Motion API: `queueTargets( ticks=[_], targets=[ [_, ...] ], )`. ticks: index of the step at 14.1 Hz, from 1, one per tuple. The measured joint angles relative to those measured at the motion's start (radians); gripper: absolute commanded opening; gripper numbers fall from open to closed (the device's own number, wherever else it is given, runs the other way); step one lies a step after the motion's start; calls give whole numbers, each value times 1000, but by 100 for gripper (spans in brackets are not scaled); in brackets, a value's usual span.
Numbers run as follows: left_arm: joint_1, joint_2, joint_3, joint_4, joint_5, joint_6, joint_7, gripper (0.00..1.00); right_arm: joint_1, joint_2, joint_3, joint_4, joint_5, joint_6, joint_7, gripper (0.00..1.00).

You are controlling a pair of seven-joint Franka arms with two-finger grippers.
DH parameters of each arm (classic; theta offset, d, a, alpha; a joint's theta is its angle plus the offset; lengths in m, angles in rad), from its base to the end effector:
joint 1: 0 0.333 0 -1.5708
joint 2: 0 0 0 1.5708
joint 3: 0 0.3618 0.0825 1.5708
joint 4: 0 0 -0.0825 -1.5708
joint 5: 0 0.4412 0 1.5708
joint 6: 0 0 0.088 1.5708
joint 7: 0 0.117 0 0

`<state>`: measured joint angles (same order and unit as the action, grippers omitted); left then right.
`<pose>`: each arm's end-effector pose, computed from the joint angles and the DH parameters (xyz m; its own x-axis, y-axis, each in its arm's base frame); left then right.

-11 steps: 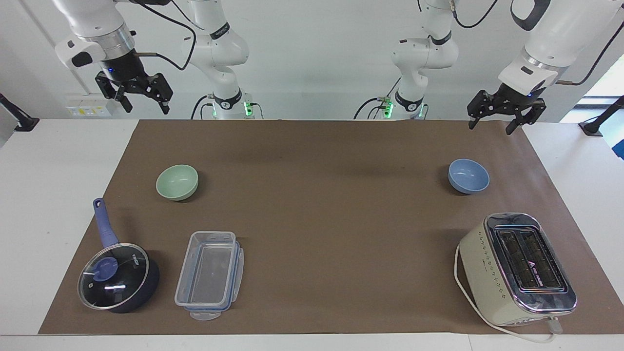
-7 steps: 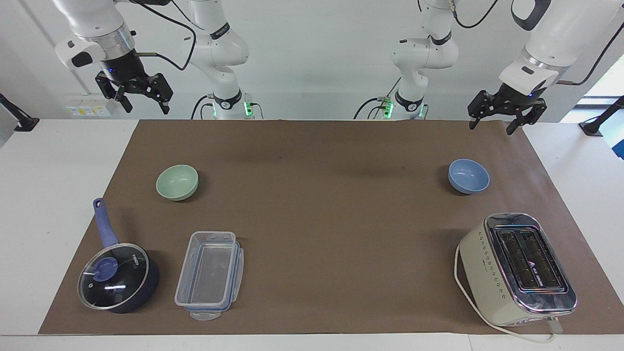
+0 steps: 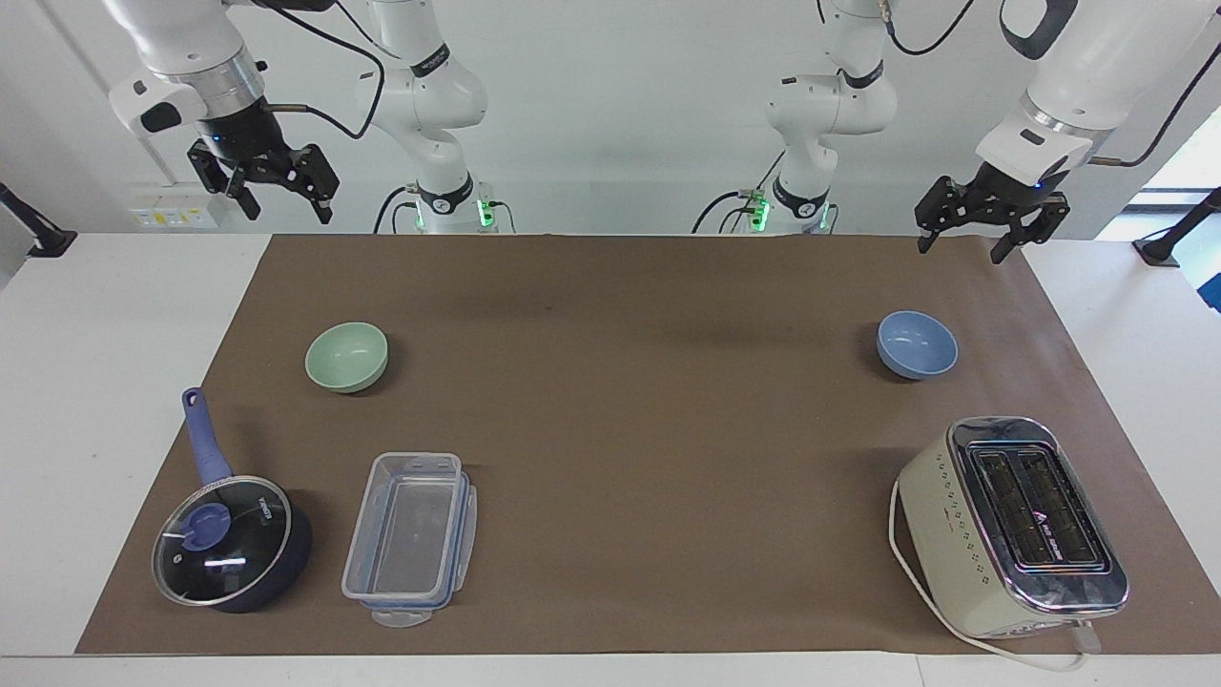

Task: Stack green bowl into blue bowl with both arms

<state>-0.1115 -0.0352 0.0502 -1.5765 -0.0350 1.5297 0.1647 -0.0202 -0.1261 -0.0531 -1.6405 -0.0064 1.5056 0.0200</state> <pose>0.5936 -0.0401 0.6750 0.9742 -0.2254 -0.0054 -0.2251 -0.9736 0.0381 0.5575 -0.0439 0.6917 0.9956 -0.0931 -0.0090 -0.0931 -0.9957 -0.0001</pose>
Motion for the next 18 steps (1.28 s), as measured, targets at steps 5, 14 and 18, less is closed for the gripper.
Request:
queueTargets(
  ticks=[5, 14, 18],
  targets=[
    [0, 0, 0, 0, 0, 0, 0, 100, 0, 0, 0, -1, 0, 0, 0, 100],
    [4, -1, 2, -1, 0, 0, 0, 100, 0, 0, 0, -2, 0, 0, 0, 100],
    [20, -1, 3, -3, 0, 0, 1, 100, 0, 0, 0, -2, 0, 0, 0, 100]
  ],
)
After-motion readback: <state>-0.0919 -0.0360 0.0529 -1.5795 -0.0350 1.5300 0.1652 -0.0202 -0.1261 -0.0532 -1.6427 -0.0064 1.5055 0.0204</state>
